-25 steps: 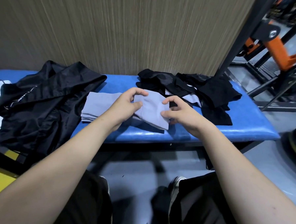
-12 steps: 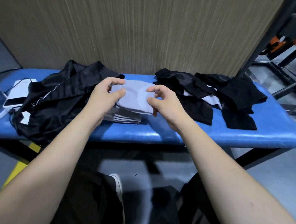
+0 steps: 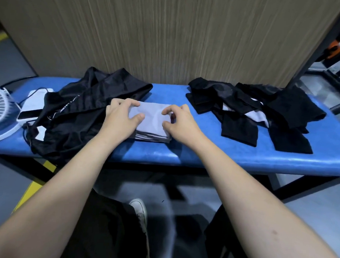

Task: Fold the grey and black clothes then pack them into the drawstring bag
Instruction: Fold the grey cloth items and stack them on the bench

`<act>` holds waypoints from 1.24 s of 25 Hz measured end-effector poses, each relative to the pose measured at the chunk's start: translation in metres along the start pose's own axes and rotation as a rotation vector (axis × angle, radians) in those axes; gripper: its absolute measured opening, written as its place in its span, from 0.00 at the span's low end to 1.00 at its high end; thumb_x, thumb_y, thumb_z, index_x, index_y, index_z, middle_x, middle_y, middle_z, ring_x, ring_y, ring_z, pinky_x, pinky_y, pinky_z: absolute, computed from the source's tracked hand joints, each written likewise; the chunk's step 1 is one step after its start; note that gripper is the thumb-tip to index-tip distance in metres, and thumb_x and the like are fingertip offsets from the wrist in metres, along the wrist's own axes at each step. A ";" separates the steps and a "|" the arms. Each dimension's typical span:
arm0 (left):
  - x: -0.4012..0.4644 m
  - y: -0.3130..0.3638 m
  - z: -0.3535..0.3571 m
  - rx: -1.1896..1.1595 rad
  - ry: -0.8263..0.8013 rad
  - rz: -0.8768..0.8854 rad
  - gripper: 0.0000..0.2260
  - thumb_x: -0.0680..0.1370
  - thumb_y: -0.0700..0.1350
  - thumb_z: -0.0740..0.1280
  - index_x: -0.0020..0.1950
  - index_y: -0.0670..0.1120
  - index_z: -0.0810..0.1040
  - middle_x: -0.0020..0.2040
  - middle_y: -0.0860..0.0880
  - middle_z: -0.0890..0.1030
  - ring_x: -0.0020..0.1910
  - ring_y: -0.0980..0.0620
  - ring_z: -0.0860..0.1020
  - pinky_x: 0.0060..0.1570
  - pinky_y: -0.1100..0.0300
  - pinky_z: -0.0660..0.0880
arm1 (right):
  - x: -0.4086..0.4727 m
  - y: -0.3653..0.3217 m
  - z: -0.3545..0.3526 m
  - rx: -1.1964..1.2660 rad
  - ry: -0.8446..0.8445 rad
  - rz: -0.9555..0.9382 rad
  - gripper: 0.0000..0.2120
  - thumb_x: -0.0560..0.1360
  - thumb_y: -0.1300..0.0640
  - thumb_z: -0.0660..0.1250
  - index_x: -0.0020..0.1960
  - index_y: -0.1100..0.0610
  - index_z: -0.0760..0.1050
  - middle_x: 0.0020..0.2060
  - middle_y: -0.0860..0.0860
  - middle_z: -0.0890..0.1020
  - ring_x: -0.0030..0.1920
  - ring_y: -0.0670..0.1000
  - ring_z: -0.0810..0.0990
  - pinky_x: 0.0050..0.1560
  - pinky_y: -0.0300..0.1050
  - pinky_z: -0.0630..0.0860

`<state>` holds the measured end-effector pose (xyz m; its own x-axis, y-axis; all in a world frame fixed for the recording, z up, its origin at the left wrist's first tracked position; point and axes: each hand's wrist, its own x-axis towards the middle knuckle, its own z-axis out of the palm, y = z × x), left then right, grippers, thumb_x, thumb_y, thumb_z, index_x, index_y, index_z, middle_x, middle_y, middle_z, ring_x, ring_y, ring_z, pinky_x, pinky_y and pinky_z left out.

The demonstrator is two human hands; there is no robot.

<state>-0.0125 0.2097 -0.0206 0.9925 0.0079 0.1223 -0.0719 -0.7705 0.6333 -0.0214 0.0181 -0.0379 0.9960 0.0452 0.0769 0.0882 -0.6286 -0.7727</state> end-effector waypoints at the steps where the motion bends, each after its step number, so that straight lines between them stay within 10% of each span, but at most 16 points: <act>1: -0.002 0.003 0.000 0.041 0.044 0.023 0.17 0.78 0.50 0.69 0.66 0.53 0.75 0.66 0.47 0.68 0.67 0.45 0.65 0.66 0.57 0.62 | -0.001 0.000 -0.004 0.010 0.015 -0.012 0.14 0.73 0.60 0.67 0.59 0.52 0.76 0.52 0.52 0.69 0.45 0.46 0.75 0.53 0.40 0.72; 15: -0.007 0.107 0.090 0.265 0.123 0.559 0.11 0.75 0.54 0.71 0.56 0.55 0.81 0.50 0.54 0.78 0.55 0.48 0.73 0.56 0.56 0.62 | -0.049 0.077 -0.129 -0.457 0.165 -0.010 0.09 0.75 0.51 0.67 0.54 0.49 0.77 0.44 0.45 0.74 0.47 0.50 0.76 0.47 0.48 0.74; 31: 0.031 0.168 0.189 0.144 0.093 0.459 0.08 0.79 0.46 0.67 0.57 0.50 0.81 0.48 0.50 0.80 0.48 0.45 0.76 0.48 0.56 0.68 | -0.046 0.171 -0.168 -0.589 0.468 0.256 0.08 0.77 0.54 0.64 0.55 0.54 0.73 0.49 0.53 0.75 0.49 0.57 0.76 0.38 0.48 0.71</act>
<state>0.0247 -0.0399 -0.0553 0.8478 -0.3019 0.4360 -0.4793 -0.7881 0.3863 -0.0540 -0.2219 -0.0680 0.8639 -0.4052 0.2992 -0.2948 -0.8884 -0.3519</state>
